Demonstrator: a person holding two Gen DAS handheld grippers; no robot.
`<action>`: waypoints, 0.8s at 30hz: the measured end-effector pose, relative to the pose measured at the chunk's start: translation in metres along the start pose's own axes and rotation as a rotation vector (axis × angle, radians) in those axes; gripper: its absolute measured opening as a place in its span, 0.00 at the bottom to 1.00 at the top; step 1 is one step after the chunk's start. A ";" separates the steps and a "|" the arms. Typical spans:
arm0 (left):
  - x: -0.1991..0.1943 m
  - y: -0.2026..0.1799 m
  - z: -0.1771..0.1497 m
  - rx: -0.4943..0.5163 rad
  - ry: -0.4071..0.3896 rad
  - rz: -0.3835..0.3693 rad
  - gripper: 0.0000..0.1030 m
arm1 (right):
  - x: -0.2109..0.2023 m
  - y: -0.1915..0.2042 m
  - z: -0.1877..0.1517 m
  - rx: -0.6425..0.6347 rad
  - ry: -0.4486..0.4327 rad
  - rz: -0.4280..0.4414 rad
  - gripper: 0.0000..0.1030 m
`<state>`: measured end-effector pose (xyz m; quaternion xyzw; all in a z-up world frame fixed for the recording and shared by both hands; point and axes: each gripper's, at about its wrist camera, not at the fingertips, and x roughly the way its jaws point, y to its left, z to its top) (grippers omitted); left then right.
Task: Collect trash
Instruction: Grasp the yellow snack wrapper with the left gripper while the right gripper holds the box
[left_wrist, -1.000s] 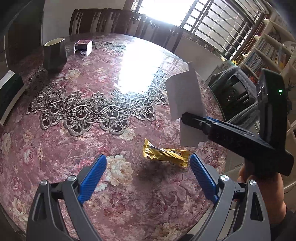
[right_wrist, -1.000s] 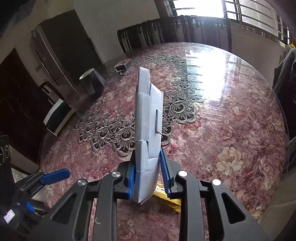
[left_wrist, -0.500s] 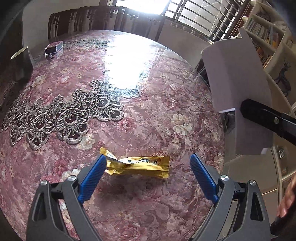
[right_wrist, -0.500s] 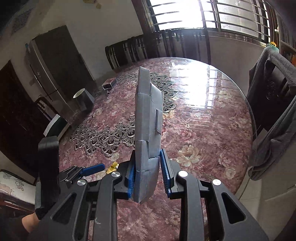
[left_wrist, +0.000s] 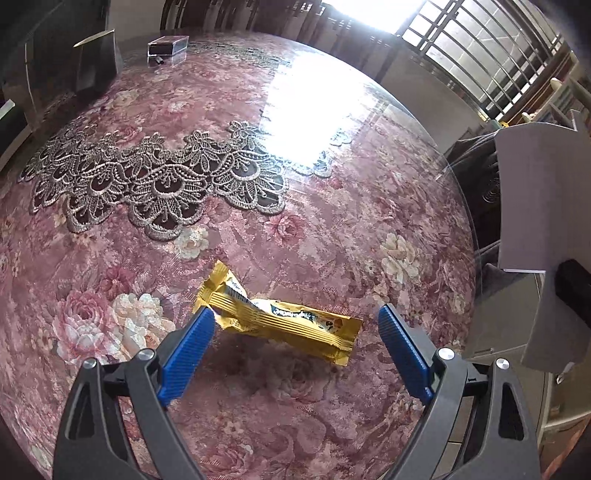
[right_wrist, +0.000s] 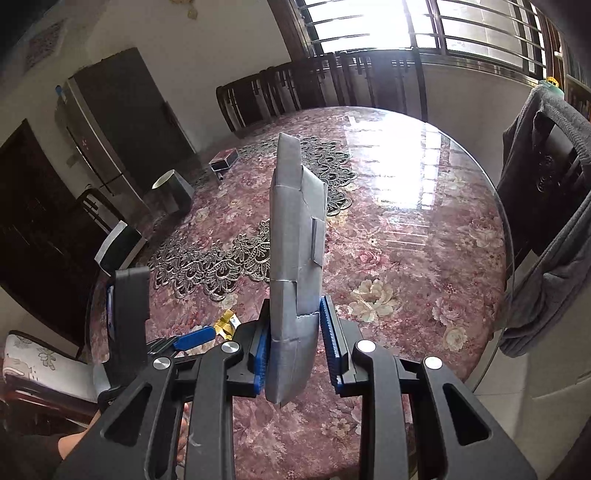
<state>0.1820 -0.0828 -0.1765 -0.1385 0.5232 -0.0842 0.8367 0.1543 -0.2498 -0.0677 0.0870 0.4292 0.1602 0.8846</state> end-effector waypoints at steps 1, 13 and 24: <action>0.002 0.000 0.000 -0.008 0.002 0.008 0.84 | 0.000 -0.001 0.000 -0.003 0.002 0.005 0.25; 0.031 -0.004 0.000 -0.017 0.037 0.083 0.60 | -0.003 -0.018 0.002 0.018 0.008 0.008 0.25; 0.019 -0.006 -0.004 -0.007 0.044 0.087 0.62 | 0.002 -0.017 0.007 0.014 0.013 0.032 0.25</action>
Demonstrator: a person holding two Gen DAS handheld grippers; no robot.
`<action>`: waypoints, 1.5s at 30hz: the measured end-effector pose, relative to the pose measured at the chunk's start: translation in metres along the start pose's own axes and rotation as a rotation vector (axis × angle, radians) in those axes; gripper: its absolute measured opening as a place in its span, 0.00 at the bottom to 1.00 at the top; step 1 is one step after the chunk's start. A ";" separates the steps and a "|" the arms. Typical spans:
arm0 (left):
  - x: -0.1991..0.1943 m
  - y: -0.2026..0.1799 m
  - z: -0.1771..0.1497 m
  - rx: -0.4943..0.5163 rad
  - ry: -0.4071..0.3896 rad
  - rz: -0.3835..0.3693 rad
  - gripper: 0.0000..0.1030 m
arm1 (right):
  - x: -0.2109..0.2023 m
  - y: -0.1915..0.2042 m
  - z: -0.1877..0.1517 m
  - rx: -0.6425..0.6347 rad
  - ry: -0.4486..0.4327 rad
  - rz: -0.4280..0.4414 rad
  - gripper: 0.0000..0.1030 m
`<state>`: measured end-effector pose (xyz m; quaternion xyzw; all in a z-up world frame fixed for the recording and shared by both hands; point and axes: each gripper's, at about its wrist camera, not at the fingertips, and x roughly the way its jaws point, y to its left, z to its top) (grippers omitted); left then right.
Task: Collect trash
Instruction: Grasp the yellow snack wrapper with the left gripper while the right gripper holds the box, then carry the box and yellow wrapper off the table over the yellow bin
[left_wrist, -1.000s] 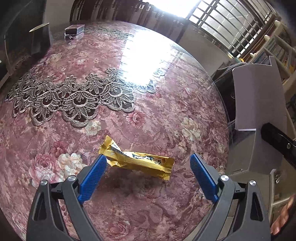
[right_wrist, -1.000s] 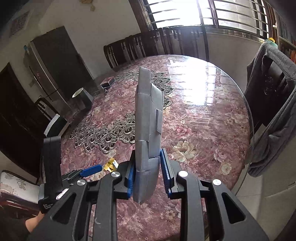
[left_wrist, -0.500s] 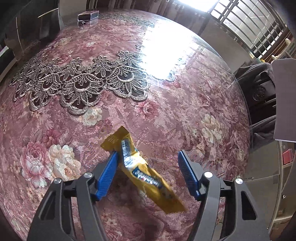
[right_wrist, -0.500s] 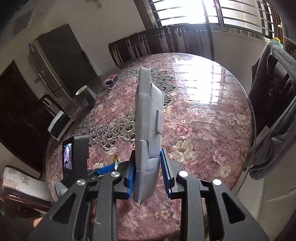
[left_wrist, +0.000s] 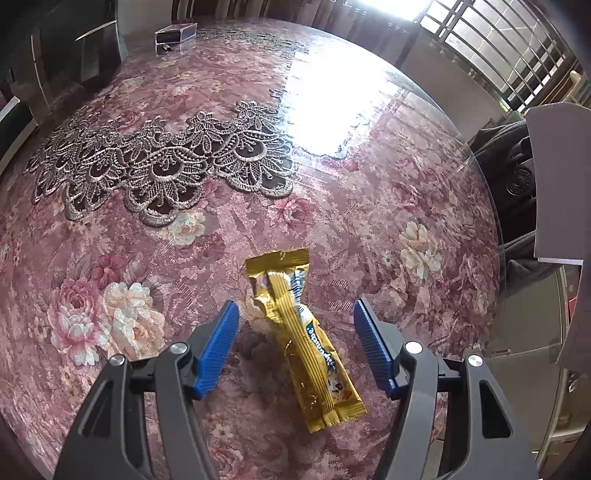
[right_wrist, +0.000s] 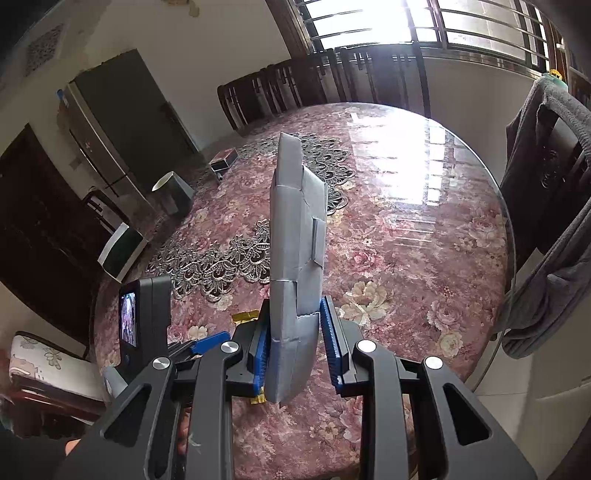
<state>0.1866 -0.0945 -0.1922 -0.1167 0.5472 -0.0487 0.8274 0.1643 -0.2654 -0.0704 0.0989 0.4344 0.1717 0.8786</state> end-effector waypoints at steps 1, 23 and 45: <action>0.000 0.000 -0.002 -0.003 0.001 0.001 0.63 | 0.000 0.000 0.000 0.000 0.001 0.003 0.25; 0.013 -0.013 -0.011 0.052 0.026 -0.012 0.26 | -0.007 -0.006 -0.007 0.008 0.005 -0.011 0.26; -0.062 -0.025 -0.015 0.205 -0.057 -0.138 0.25 | -0.024 0.008 -0.031 0.060 -0.025 -0.043 0.26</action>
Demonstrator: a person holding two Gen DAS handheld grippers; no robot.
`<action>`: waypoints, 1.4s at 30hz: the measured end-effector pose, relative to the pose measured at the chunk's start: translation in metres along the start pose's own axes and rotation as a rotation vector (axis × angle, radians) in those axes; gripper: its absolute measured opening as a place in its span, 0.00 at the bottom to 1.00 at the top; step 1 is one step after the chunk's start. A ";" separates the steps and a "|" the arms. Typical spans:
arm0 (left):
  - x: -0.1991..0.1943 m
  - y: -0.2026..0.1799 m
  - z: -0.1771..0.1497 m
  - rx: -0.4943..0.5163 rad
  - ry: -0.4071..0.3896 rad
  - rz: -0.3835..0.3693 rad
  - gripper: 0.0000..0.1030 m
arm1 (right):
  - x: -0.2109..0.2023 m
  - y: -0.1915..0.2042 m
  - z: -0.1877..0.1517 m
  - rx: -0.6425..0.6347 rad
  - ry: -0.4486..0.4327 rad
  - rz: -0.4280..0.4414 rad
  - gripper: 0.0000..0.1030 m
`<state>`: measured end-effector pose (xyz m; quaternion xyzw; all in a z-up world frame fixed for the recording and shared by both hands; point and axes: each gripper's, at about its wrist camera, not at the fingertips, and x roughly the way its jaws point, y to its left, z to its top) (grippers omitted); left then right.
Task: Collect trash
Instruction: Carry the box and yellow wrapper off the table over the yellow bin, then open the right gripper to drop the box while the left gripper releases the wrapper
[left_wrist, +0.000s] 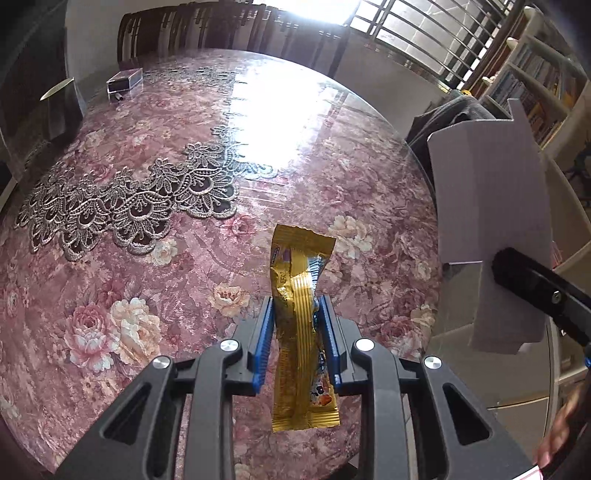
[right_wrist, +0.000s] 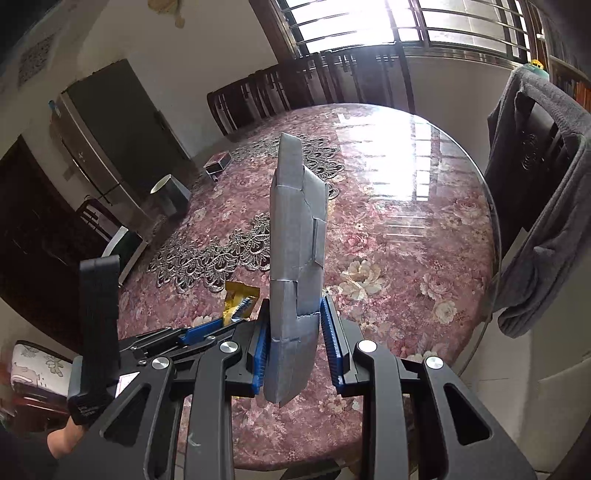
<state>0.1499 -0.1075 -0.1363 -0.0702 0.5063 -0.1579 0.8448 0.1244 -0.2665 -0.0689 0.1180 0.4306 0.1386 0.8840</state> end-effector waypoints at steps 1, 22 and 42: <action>-0.003 -0.002 -0.001 0.017 0.002 -0.011 0.25 | -0.003 0.000 -0.005 0.010 -0.003 -0.008 0.26; -0.039 -0.096 -0.091 0.202 0.053 -0.175 0.25 | -0.072 -0.069 -0.168 0.214 0.110 -0.162 0.26; -0.063 -0.130 -0.156 0.189 0.038 -0.117 0.25 | -0.045 -0.097 -0.276 0.226 0.363 -0.132 0.37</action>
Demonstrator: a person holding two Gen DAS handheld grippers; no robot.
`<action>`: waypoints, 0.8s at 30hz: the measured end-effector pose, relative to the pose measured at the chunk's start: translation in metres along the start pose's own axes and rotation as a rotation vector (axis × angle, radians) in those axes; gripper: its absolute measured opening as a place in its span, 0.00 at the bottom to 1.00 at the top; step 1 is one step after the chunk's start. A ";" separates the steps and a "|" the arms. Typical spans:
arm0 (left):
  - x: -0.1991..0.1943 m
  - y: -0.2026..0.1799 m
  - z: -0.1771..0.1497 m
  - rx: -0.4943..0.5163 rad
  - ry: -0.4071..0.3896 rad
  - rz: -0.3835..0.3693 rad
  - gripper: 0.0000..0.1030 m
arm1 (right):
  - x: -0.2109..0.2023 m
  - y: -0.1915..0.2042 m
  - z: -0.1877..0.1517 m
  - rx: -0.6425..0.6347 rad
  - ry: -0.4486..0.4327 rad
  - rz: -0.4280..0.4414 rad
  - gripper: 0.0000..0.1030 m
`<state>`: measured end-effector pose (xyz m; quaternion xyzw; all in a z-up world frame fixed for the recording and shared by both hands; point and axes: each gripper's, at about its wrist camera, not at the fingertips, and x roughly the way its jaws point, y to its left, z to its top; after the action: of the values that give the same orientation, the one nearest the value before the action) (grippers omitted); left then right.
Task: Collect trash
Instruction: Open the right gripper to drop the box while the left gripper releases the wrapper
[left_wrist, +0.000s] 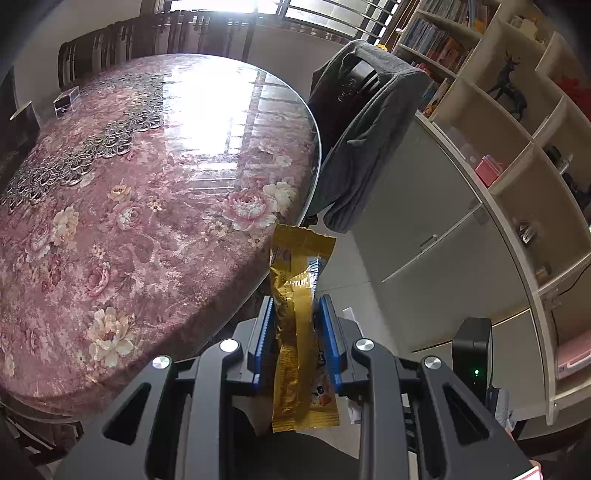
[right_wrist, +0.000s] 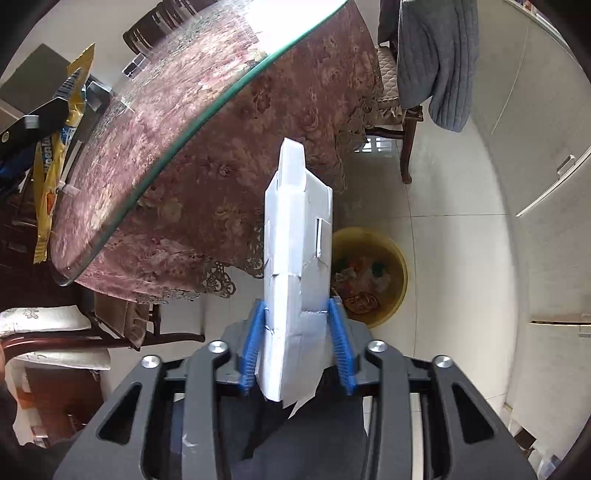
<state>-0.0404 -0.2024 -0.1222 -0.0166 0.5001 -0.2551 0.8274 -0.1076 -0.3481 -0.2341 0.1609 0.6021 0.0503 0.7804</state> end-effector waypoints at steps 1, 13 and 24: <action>-0.001 0.000 -0.001 -0.001 -0.001 -0.002 0.25 | 0.000 0.000 0.000 -0.005 0.001 -0.008 0.37; -0.004 -0.003 -0.007 0.003 -0.001 -0.007 0.25 | -0.003 -0.011 -0.002 0.034 -0.032 -0.018 0.39; -0.003 -0.006 -0.006 0.010 -0.003 -0.019 0.25 | -0.013 0.000 0.018 -0.017 -0.099 -0.043 0.42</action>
<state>-0.0487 -0.2054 -0.1209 -0.0175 0.4972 -0.2654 0.8259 -0.0944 -0.3547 -0.2176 0.1435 0.5658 0.0305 0.8114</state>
